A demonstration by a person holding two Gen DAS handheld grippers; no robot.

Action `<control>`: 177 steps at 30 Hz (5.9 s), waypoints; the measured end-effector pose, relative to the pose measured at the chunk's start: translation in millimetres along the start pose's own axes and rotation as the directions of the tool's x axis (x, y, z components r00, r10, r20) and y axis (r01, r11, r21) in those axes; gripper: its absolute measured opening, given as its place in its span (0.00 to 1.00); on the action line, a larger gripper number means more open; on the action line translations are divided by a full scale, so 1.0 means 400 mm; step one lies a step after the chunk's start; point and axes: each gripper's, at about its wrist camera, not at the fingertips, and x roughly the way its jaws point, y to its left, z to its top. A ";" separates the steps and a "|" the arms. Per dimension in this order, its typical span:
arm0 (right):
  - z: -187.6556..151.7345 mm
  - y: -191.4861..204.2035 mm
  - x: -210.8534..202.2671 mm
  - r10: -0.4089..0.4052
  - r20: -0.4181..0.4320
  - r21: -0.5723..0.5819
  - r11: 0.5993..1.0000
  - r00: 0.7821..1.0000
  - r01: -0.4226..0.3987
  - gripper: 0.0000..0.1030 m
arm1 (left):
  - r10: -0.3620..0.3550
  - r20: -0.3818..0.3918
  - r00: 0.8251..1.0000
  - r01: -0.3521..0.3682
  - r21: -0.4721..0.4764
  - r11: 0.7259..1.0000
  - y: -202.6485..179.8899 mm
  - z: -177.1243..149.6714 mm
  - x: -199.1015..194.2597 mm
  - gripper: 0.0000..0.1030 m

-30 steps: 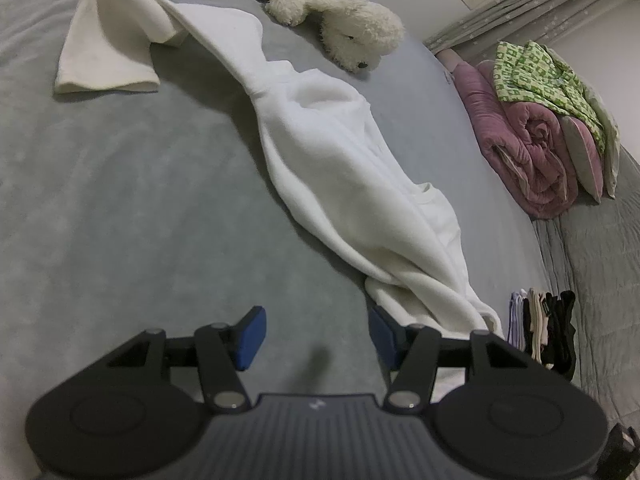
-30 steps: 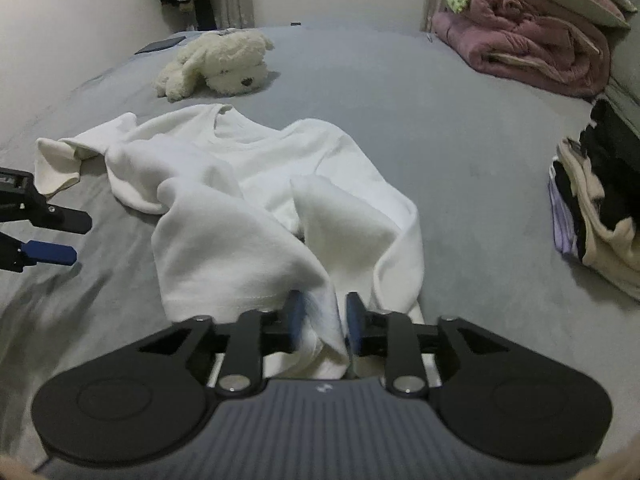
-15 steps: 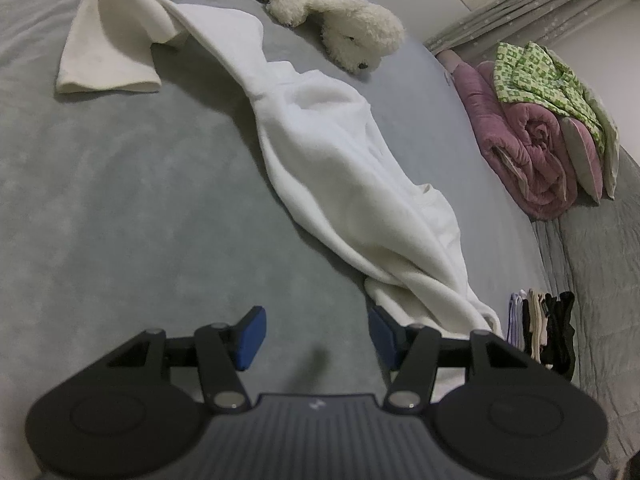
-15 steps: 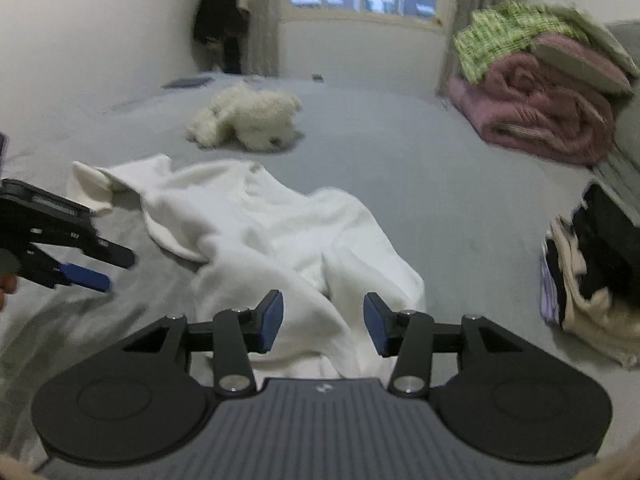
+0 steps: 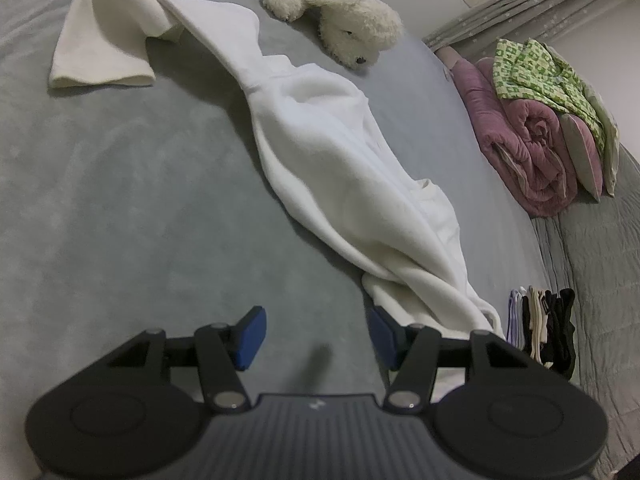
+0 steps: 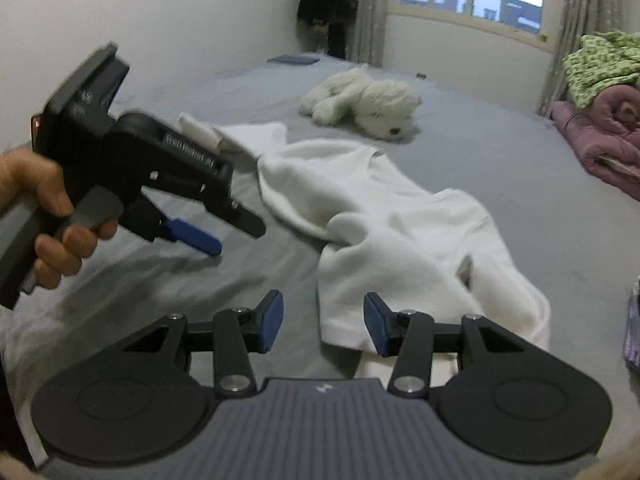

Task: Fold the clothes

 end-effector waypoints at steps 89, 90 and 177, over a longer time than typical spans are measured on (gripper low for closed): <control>-0.086 -0.167 -0.147 0.269 -0.034 0.522 0.826 0.962 -0.213 0.42 | -0.156 -0.185 0.970 0.132 -0.135 0.982 0.155 -0.133 -0.092 0.44; -0.095 -0.175 -0.149 0.263 -0.039 0.531 0.823 0.964 -0.203 0.42 | -0.157 -0.183 0.971 0.132 -0.139 0.981 0.158 -0.132 -0.094 0.44; -0.139 -0.215 -0.243 0.120 -0.125 0.604 0.797 0.985 -0.020 0.08 | -0.136 -0.084 0.987 0.139 0.036 0.990 0.265 -0.089 -0.283 0.06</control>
